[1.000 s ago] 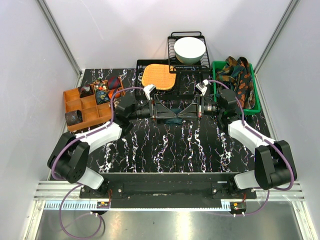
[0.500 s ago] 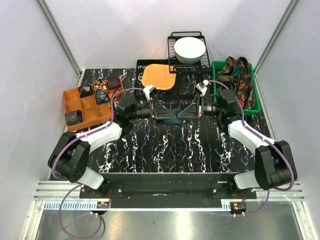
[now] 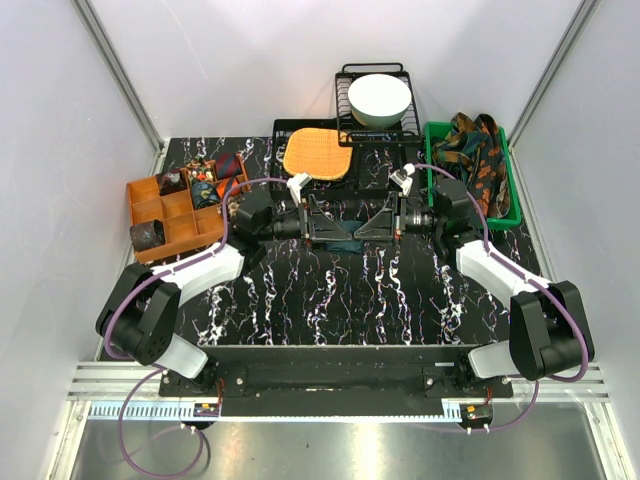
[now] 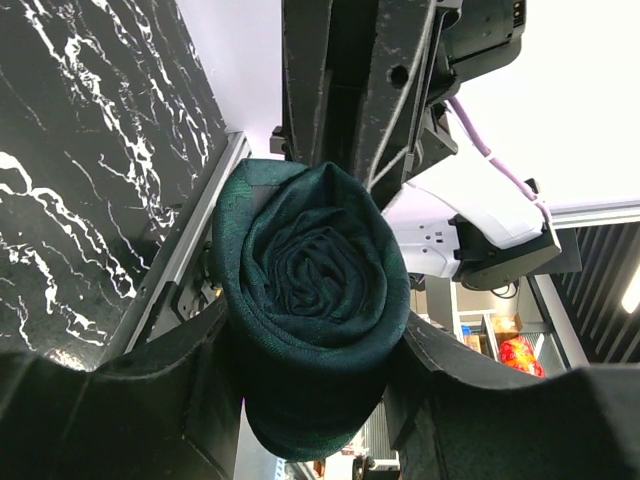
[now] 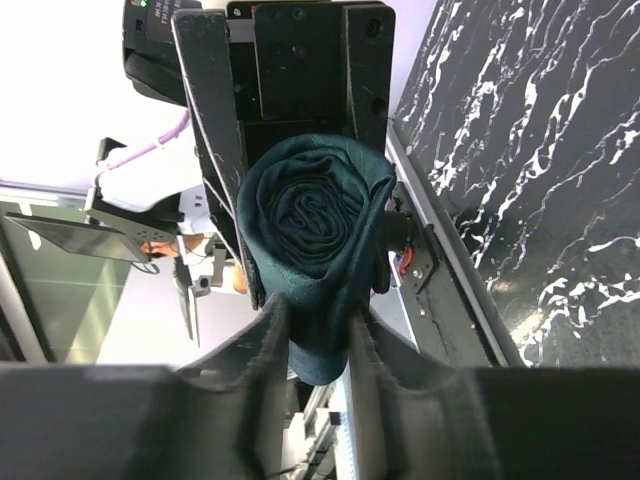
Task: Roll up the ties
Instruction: Place the tie in the storage box.
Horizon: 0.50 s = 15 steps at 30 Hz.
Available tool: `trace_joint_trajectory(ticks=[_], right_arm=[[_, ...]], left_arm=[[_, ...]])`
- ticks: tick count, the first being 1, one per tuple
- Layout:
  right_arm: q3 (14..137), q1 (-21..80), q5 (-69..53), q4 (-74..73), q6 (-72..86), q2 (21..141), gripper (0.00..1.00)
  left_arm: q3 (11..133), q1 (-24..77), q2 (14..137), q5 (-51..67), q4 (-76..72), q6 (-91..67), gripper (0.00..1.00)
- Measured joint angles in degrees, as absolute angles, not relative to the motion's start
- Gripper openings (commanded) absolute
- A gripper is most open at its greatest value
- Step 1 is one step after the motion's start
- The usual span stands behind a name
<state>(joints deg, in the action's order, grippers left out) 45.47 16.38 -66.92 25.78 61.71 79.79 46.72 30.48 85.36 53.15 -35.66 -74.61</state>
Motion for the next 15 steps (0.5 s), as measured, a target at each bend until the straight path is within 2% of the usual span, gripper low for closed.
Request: trace_joint_trajectory(ticks=[4,8,12,15], right_arm=[[45.87,16.49,-66.74,23.99,60.31,79.79,0.46],[46.33,16.91,-66.65,22.31,58.92,79.79,0.62],[46.72,17.1,-66.65,19.59,57.23,79.46,0.99],[47.16,17.15,-66.59,16.88,55.37,78.74,1.0]], left_arm=[[46.72,30.11,85.36,53.15,-34.94,-73.41,0.0],[46.72,29.26,85.23,53.12,-32.08,-71.16,0.0],[46.92,27.51,84.16,52.82,-25.02,-65.76,0.0],[47.72,25.26,82.65,51.86,-15.7,-58.98,0.0]])
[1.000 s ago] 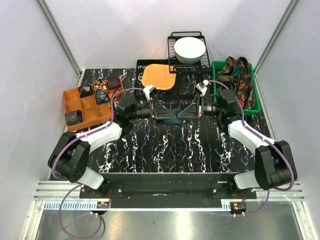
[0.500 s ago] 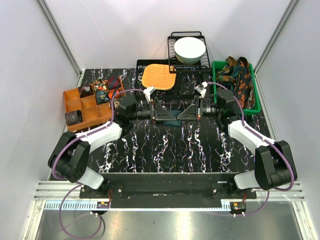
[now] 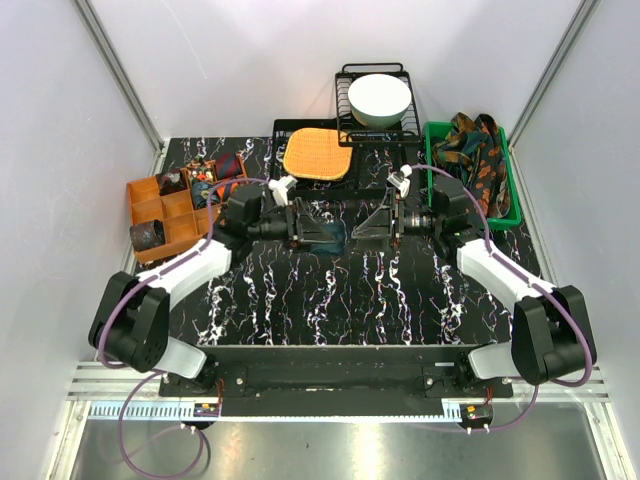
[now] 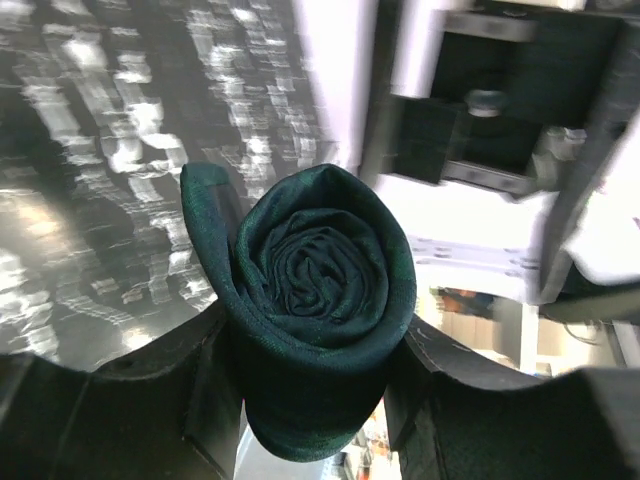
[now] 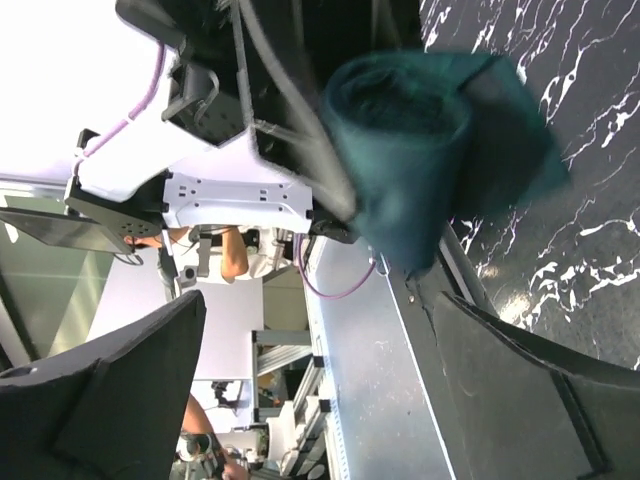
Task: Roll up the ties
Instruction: Place the tie in the storage box.
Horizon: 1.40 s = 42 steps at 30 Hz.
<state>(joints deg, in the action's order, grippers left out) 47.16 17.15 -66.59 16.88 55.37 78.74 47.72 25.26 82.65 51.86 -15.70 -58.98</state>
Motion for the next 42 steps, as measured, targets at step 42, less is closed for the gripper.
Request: trace_joint_trajectory(ticks=[42], right_arm=[[50.24,16.75,-66.52,3.62,43.9,78.13,1.0]], left_arm=[[89.25,-23.46,106.52,35.33,58.22,7.44,0.0]])
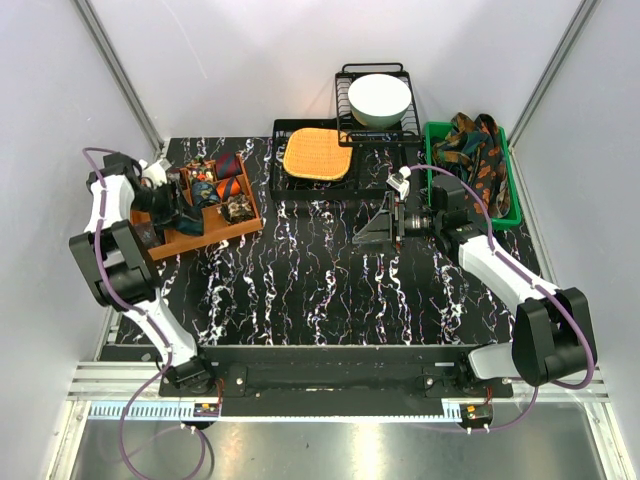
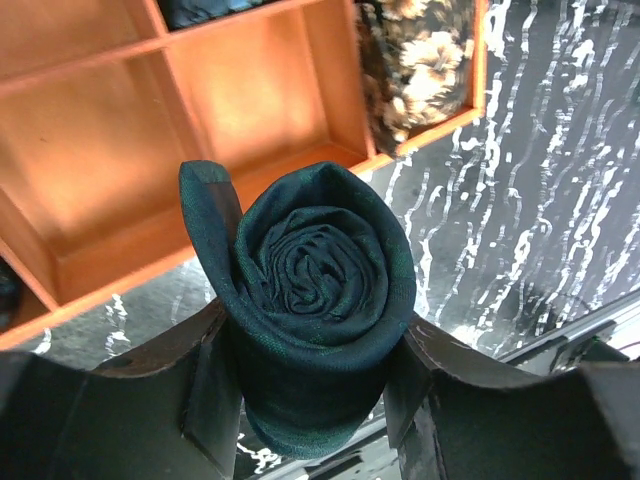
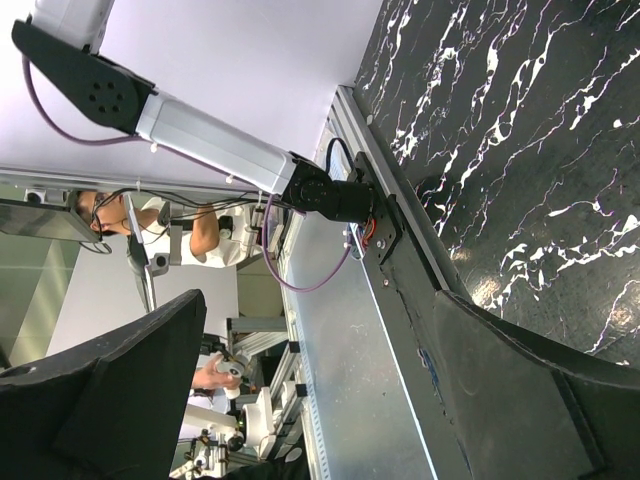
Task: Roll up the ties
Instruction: Place the tie in the storage box.
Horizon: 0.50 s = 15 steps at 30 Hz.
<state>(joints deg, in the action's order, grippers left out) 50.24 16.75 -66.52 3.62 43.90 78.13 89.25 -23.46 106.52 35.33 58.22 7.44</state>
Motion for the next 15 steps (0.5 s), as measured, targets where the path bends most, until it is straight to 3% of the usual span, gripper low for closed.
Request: trace_joint_trajectory(ticks=[15], right_arm=[[50.24,16.75,-66.67,3.6,43.83,78.67,1.0]], left_arm=[[93.51,-27.07,114.96,33.93,58.92,9.98,0.0]])
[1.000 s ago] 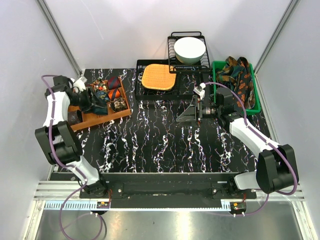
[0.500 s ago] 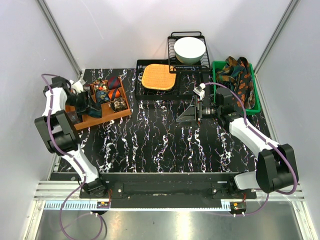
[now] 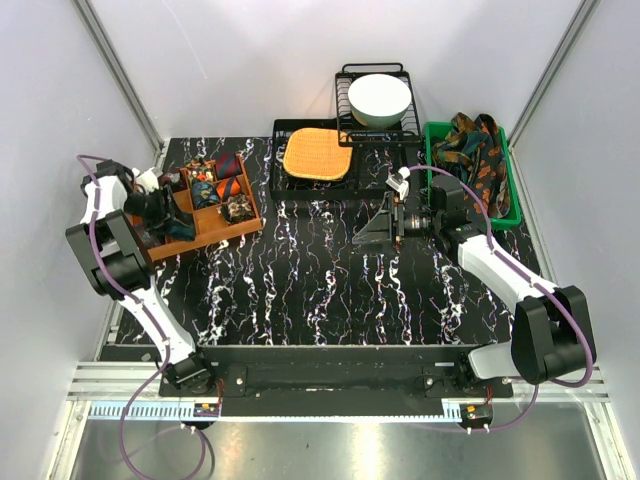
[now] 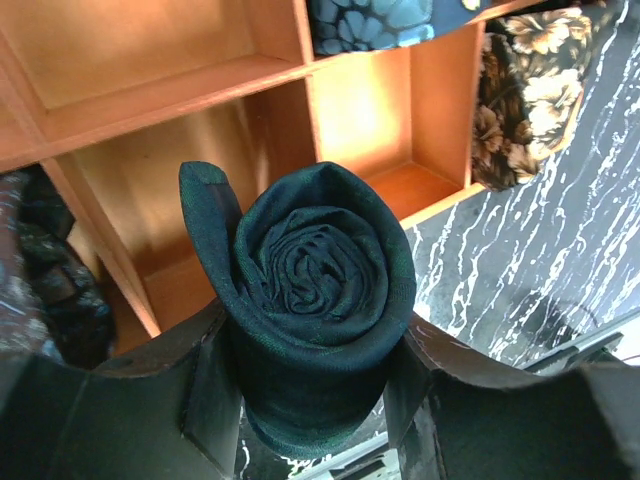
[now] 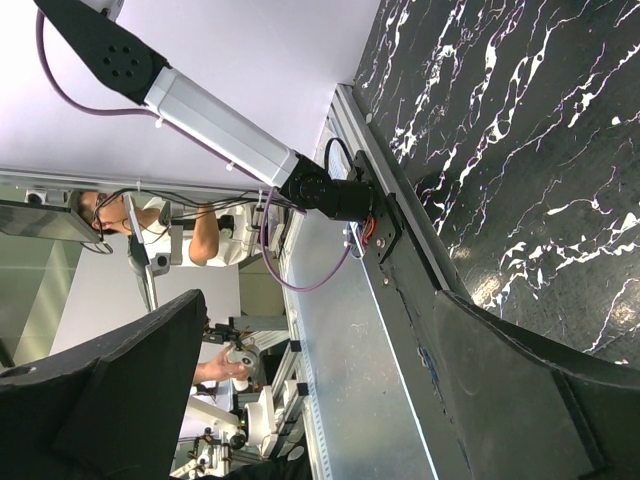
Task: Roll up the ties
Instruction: Place the tie in the storage box.
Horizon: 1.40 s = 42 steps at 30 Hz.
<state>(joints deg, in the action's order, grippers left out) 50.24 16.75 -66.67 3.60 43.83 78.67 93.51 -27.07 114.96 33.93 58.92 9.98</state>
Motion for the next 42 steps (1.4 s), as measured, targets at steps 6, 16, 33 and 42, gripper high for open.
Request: trace_joint_trajectory(ticks=[6,16,33,42], right_arm=[[50.24,16.75,-66.67,3.6,43.81,78.7,1.0],[50.24,16.75,-66.67,3.6,43.81,78.7,1.0],[50.24,16.75,-66.7,3.6,43.81,78.7,1.0],[50.24,16.75,-66.7,3.6,43.77,78.7,1.0]], left_arm=[[94.17,-27.18,116.49,32.38,58.5,9.87,0.0],[94.19,-27.18,116.9,27.77,55.83,6.92,0.0],[92.07,-22.61,117.14,16.25,51.48,5.93,0.28],[88.66,-19.53,117.12,11.25,47.33,5.28,0.47]])
